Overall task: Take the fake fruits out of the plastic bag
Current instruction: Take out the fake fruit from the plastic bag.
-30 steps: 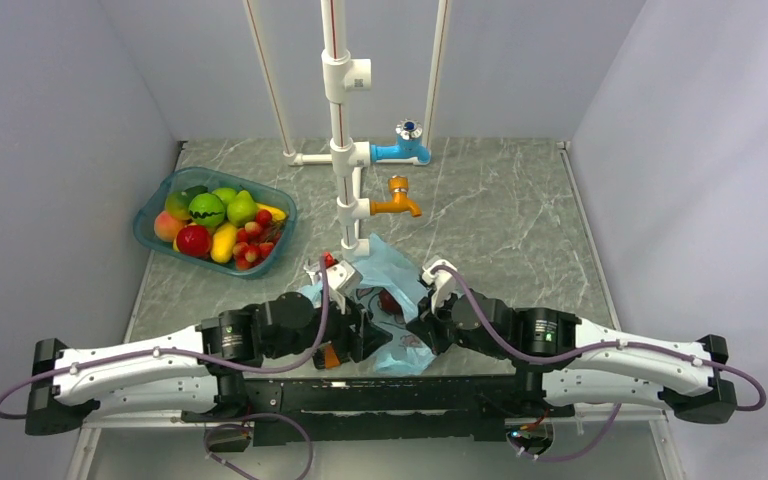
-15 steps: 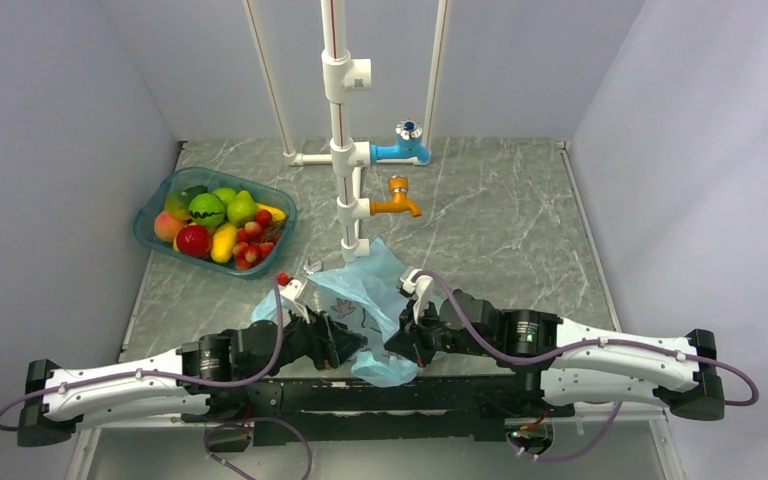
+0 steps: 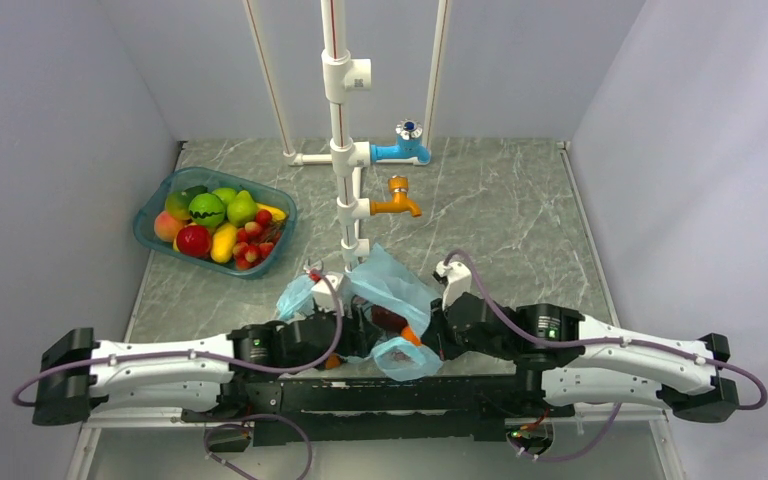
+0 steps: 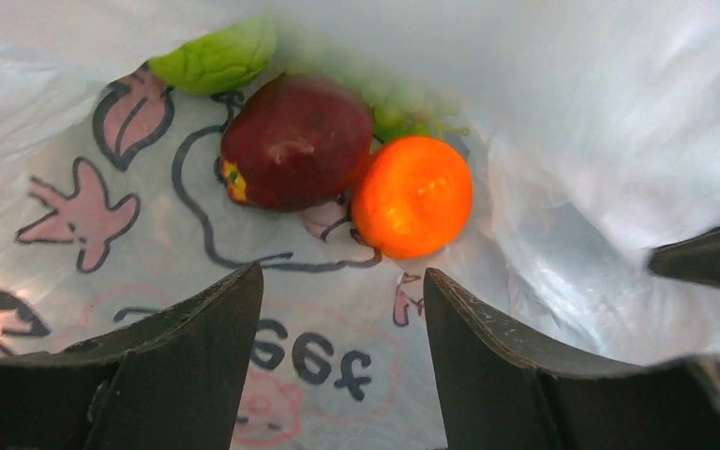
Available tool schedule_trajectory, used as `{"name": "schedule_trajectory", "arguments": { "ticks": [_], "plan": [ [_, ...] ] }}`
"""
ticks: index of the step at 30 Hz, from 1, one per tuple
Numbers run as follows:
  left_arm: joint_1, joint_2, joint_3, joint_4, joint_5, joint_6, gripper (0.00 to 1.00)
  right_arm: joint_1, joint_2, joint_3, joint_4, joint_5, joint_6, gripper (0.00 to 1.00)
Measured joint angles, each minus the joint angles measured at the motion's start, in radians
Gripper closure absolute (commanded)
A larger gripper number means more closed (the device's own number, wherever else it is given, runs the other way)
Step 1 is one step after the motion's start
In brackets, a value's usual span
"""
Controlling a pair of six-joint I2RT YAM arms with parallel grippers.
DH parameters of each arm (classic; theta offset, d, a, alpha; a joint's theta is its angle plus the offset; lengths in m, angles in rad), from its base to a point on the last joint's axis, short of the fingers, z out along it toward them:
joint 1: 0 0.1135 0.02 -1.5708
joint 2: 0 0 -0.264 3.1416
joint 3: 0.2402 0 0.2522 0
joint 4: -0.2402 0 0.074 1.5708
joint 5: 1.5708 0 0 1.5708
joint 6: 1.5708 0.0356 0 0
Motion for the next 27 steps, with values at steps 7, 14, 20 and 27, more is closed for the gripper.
{"name": "schedule_trajectory", "arguments": {
  "ticks": [7,14,20,27],
  "plan": [
    [0.001,0.225,0.170,0.018,-0.018,0.009,0.30,0.001,0.067,-0.055,-0.281,0.089,0.262,1.00],
    [0.002,0.294,0.210,0.013,-0.017,0.003,0.28,0.001,0.064,-0.274,-0.238,0.038,0.382,0.59],
    [0.003,0.258,0.125,0.026,-0.016,-0.031,0.29,0.001,-0.027,-0.284,-0.217,0.004,0.319,0.01],
    [0.004,0.216,0.051,0.108,0.012,-0.015,0.32,0.057,-0.071,-0.285,-0.108,-0.106,0.211,0.02]
  ]
}}
